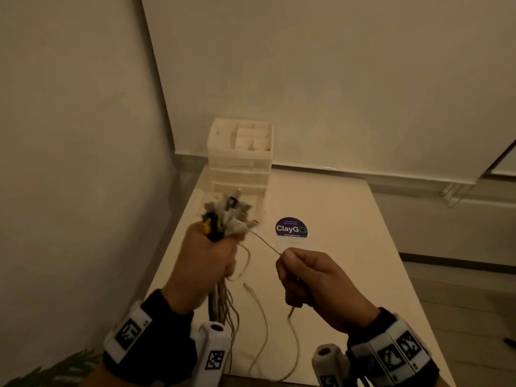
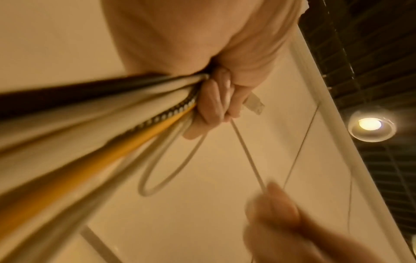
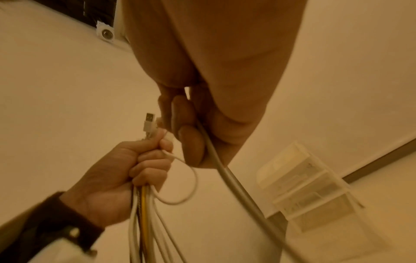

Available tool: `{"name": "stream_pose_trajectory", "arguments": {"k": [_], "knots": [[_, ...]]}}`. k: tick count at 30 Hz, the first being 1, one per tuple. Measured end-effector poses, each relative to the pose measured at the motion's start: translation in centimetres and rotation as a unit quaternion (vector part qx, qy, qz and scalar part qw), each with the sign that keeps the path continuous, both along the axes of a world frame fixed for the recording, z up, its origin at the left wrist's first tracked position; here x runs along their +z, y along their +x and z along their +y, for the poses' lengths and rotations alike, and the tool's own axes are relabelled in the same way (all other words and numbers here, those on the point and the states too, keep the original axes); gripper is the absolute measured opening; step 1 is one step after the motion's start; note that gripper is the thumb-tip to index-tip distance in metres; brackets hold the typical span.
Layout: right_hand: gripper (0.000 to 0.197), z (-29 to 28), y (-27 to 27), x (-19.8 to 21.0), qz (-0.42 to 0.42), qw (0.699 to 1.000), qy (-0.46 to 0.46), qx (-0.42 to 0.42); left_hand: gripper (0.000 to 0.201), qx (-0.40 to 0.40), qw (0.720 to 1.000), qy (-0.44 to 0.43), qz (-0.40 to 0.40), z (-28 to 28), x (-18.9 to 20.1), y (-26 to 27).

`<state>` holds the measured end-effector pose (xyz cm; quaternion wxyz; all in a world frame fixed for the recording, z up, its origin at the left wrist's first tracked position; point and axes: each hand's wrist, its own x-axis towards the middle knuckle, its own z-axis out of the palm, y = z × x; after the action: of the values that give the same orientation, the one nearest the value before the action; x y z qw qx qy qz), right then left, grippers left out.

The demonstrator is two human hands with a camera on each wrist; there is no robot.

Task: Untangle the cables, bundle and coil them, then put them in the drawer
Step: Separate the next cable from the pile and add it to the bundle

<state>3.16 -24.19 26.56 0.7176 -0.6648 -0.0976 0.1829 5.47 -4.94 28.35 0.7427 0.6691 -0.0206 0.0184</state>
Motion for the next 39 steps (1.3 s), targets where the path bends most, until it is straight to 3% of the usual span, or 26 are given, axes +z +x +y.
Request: {"name": "stream_pose_trajectory", "arguments": {"k": [5,10,13,15,17,18,21,25,30,34,37,39], "knots": [[0.032,-2.6,-0.7,-1.6,0.013,0.999,-0.051,0.005,0.030,0.149,0.986,-0.074,-0.031,3.4,0.9,1.9],[0.031,-2.9,-0.6,-1.8,0.014,0.994,-0.097,-0.041,0.026,0.282,0.956,0.046,-0.073,3.3,0.2,1.4],[0.032,-2.3,0.1,-0.8,0.020,0.995,-0.083,-0.049,0.023,0.223,0.965,0.064,-0.120,1.5,0.6,0.0],[0.033,-1.6,0.7,0.1,0.016,0.997,-0.072,-0.016,0.031,0.084,0.985,0.089,-0.123,-0.1,0.9,-1.1],[0.032,-0.9,1.2,1.0,0.021,0.999,-0.046,0.012,0.030,-0.042,0.977,0.173,-0.120,-1.7,0.8,-1.7],[0.032,-0.6,1.4,1.4,0.035,0.999,-0.025,0.014,0.023,-0.061,0.971,0.201,-0.116,-2.1,0.5,-1.6],[0.033,-0.4,2.0,1.9,0.066,0.997,0.025,0.005,0.029,-0.042,0.975,0.206,-0.069,-2.2,-0.6,-0.7],[0.033,-0.5,2.2,1.7,0.041,0.999,-0.001,0.016,0.037,-0.024,0.983,0.172,-0.056,-2.5,0.0,-0.6],[0.030,-1.5,2.5,0.8,0.020,0.999,-0.047,0.003,0.035,0.083,0.994,0.057,-0.049,-0.4,-0.4,1.4],[0.029,-2.8,2.2,-0.1,0.015,0.995,-0.097,0.010,0.036,0.184,0.983,-0.002,-0.022,2.8,-1.0,3.2],[0.030,-3.1,2.1,-0.5,0.013,0.993,-0.117,-0.004,0.034,0.227,0.974,-0.005,-0.020,4.6,-1.1,3.6],[0.031,-2.8,2.2,-0.5,0.015,0.993,-0.117,-0.013,0.034,0.247,0.968,0.046,-0.028,4.7,-1.3,3.3]]}}
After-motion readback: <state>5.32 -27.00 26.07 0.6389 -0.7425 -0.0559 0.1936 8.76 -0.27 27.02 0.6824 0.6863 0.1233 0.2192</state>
